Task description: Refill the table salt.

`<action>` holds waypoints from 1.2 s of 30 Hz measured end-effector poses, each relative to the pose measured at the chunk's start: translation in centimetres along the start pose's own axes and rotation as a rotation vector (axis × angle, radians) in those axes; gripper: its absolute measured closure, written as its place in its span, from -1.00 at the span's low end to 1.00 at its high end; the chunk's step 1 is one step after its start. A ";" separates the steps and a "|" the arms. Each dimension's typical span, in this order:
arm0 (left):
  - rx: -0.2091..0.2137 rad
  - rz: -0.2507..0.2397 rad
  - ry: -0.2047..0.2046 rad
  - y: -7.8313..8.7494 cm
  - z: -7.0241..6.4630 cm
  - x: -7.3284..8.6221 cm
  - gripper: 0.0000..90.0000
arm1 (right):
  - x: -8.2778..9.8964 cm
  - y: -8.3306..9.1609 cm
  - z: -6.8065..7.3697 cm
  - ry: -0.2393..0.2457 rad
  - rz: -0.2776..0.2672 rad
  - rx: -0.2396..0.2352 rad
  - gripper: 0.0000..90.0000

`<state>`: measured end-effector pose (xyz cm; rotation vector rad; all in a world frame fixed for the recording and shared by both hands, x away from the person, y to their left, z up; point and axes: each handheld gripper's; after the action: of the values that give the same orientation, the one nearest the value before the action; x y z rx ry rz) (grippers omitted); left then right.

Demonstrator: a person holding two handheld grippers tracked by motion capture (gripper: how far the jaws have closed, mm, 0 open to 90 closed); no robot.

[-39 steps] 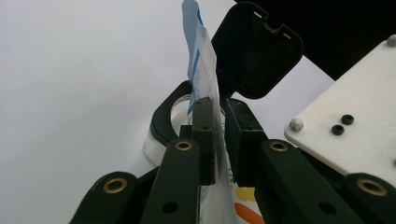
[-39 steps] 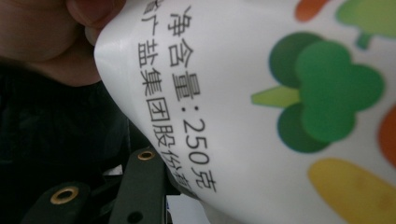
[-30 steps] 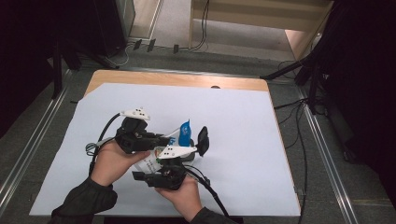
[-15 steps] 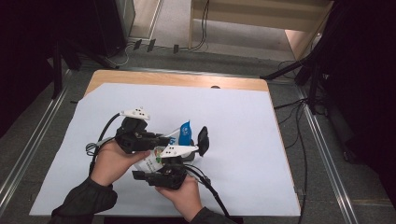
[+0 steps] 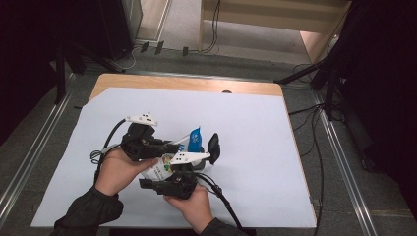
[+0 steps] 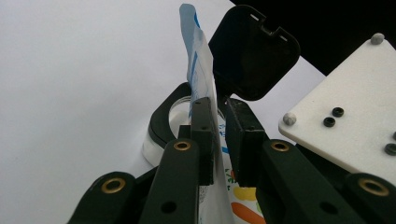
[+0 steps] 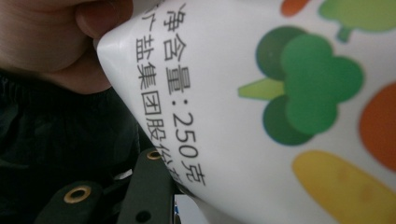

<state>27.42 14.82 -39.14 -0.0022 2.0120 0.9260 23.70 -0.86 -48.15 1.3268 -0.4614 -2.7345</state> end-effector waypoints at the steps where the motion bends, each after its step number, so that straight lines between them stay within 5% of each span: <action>1: 0.005 -0.004 0.000 -0.1 0.0 0.0 0.83 | 0.0 0.0 0.0 -0.001 0.001 0.000 0.54; 36: 0.000 -0.023 -0.023 -0.1 -0.3 -0.4 0.83 | -0.4 0.3 -0.1 0.033 0.004 0.021 0.53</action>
<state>27.49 14.46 -38.85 -0.0143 1.9863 0.9080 24.02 -1.10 -47.81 1.3720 -0.4918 -2.7071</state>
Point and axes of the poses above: each handheld gripper's, and its own axes: y roughly backward along the jaws, x roughly out of its underside, z roughly to its left, and after that the axes turned 1 degree about -y, right-handed
